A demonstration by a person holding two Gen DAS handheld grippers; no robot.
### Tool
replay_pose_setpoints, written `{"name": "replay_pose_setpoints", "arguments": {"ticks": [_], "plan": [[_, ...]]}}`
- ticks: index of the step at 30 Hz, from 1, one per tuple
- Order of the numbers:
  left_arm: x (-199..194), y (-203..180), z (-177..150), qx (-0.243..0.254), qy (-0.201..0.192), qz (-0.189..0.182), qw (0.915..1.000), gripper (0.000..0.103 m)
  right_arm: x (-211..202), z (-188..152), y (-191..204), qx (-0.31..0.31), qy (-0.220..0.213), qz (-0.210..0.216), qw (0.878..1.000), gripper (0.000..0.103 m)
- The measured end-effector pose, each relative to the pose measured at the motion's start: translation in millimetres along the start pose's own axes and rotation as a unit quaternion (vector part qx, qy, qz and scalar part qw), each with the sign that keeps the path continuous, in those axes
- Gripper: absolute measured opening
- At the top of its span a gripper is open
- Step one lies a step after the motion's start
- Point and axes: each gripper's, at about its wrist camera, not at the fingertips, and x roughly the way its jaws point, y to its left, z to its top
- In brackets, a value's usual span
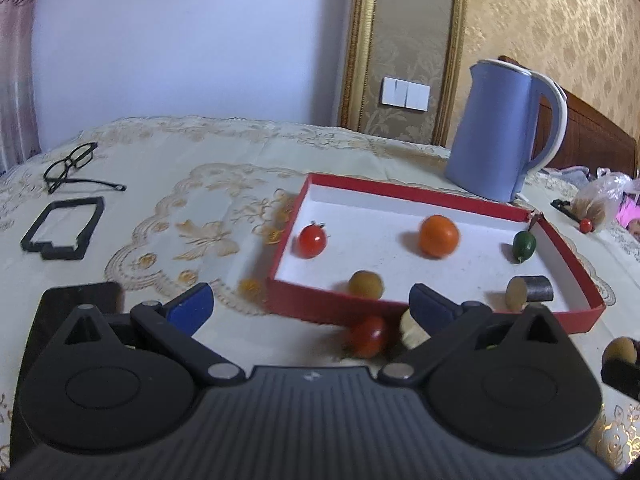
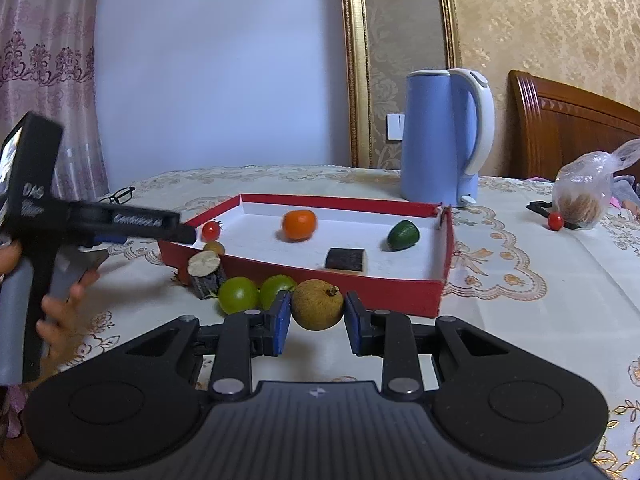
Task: Organize fruits
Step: 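Carry the held pear over the red box with the right tool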
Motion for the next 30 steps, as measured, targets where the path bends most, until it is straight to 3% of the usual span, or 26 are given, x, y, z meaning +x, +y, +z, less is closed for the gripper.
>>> {"name": "replay_pose_setpoints", "arguments": {"ticks": [6,17,30], "plan": [[-2.3,-3.2,-5.2,0.015,-0.015,0.016,0.9996,0.103,2.6,6.5,4.3,-0.005,-0.003,-0.002,1.0,0.028],[0.0,-5.3,-8.4,0.018,-0.009,0.026,0.9995,0.103,15.8,28.8,-4.4,-0.004,-0.017,-0.015,1.0,0.028],[-2.9,-8.9,-11.0,0.032,-0.013,0.03,0.9989,0.103,70.3,62.9,-20.1,0.001,0.0,-0.036,0.999,0.029]]}}
